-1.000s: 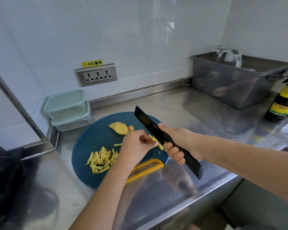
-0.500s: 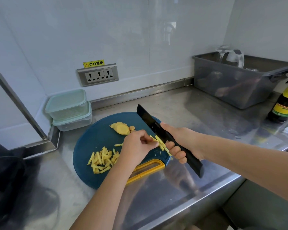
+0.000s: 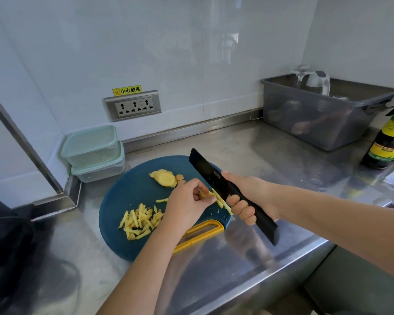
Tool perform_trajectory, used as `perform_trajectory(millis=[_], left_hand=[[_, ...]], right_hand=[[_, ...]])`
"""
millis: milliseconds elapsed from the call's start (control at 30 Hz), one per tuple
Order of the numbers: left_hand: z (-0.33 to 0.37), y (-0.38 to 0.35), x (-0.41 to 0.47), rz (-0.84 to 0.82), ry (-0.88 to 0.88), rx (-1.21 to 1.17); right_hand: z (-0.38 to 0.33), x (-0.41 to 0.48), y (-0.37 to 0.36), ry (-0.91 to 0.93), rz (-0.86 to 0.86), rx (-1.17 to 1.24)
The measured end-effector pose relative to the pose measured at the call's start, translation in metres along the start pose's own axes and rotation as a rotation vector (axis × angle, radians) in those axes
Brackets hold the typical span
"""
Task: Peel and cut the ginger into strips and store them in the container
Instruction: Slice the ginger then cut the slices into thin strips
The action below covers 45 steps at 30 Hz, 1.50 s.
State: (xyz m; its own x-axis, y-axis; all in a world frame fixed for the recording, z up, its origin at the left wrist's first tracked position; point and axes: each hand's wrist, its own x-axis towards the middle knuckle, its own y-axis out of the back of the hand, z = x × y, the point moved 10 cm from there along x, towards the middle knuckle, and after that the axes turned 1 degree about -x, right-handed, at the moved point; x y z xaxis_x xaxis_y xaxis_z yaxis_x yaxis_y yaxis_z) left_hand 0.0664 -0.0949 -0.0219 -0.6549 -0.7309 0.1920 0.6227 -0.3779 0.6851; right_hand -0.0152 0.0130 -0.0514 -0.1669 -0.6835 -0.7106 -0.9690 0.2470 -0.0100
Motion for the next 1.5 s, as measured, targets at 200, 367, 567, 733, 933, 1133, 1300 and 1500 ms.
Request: perform_trajectory(millis=[200,367,567,733,933,1133,1300,1500], left_hand=[[-0.005,0.000,0.001,0.009,0.030,-0.028],[-0.004,0.002,0.000,0.017,0.038,-0.052],[0.001,0.004,-0.001,0.000,0.029,-0.068],[0.001,0.007,-0.001,0.014,0.035,-0.058],[0.003,0.008,0.000,0.021,0.031,-0.039],[0.006,0.008,0.001,0.013,0.003,-0.034],[0.008,0.009,0.000,0.014,-0.020,-0.058],[0.008,0.010,0.000,0.008,-0.025,-0.061]], right_hand=[[0.000,-0.002,-0.003,0.000,-0.009,-0.036],[0.000,-0.002,-0.006,0.009,-0.006,-0.069],[0.000,-0.002,-0.006,0.003,0.013,-0.094],[0.001,-0.003,-0.008,0.003,0.078,-0.138],[0.003,-0.002,-0.013,-0.026,0.114,-0.116],[0.001,0.000,-0.010,-0.052,0.107,-0.128],[0.001,0.005,-0.011,-0.098,0.073,-0.158],[0.003,0.008,-0.013,-0.096,0.051,-0.129]])
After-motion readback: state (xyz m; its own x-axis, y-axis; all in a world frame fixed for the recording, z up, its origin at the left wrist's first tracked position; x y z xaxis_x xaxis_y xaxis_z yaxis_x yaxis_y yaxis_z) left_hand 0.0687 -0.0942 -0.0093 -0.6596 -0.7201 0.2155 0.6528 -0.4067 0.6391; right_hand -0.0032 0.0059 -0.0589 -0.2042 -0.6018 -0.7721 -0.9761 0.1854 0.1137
